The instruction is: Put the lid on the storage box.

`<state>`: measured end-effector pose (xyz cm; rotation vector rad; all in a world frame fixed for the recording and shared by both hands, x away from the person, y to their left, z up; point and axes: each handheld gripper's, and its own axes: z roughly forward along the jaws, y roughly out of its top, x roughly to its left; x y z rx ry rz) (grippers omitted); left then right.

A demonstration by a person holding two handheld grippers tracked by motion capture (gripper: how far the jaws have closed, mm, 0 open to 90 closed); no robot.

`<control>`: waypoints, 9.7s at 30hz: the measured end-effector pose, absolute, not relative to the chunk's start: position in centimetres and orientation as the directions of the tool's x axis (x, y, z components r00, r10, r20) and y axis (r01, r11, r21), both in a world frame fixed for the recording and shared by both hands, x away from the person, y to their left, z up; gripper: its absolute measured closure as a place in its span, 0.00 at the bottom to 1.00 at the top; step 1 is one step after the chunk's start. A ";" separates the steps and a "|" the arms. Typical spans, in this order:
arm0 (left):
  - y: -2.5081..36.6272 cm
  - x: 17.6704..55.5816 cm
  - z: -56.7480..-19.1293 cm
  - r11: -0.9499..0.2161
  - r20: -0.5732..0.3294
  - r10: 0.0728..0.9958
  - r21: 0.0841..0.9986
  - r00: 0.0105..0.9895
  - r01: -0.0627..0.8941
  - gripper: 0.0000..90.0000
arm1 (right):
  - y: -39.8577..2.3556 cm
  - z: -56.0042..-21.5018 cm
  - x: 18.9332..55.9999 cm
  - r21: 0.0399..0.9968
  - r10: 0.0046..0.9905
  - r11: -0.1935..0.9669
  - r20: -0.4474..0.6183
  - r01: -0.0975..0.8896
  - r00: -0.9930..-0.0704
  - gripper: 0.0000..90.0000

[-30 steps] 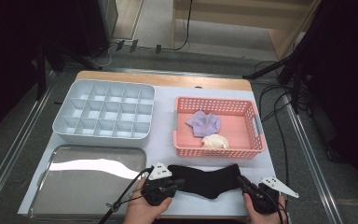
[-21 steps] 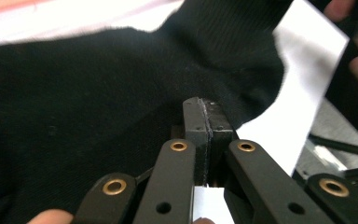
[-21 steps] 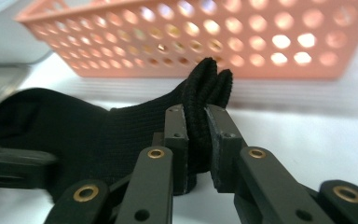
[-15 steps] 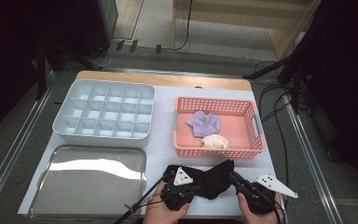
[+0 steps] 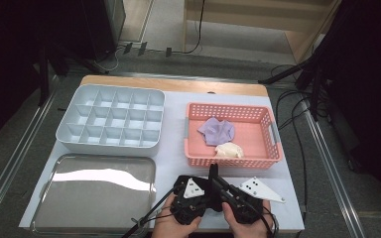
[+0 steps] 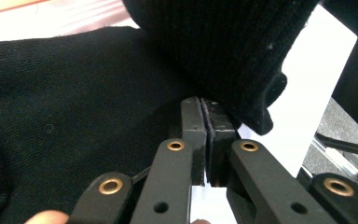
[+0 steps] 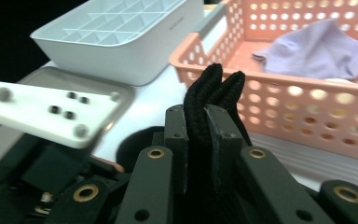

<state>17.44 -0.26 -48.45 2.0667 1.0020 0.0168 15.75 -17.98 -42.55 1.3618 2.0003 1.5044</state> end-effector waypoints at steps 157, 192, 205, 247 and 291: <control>6.5 17.9 -44.8 -0.204 -0.283 0.729 0.780 0.624 0.592 0.76 | -18.8 -48.7 15.1 0.766 0.896 0.022 0.270 0.642 -0.353 0.61; 5.1 20.1 -45.4 -0.223 -0.321 0.730 0.722 0.603 0.655 0.85 | -14.7 -46.5 14.4 0.844 0.767 0.048 0.311 0.534 -0.561 0.89; 6.2 21.1 -46.2 -0.235 -0.315 0.755 0.688 0.575 0.686 1.00 | -11.2 -47.4 14.9 0.840 0.753 0.152 0.242 0.520 -0.612 0.89; 7.4 22.1 -45.9 -0.193 -0.380 0.750 0.657 0.541 0.729 0.69 | -10.5 -48.6 14.9 0.838 0.723 0.196 0.227 0.509 -0.653 0.96; 8.4 21.6 -45.7 -0.145 -0.501 0.675 0.630 0.542 0.763 0.78 | -12.5 -47.6 14.9 0.875 0.749 0.172 0.182 0.452 -0.637 0.92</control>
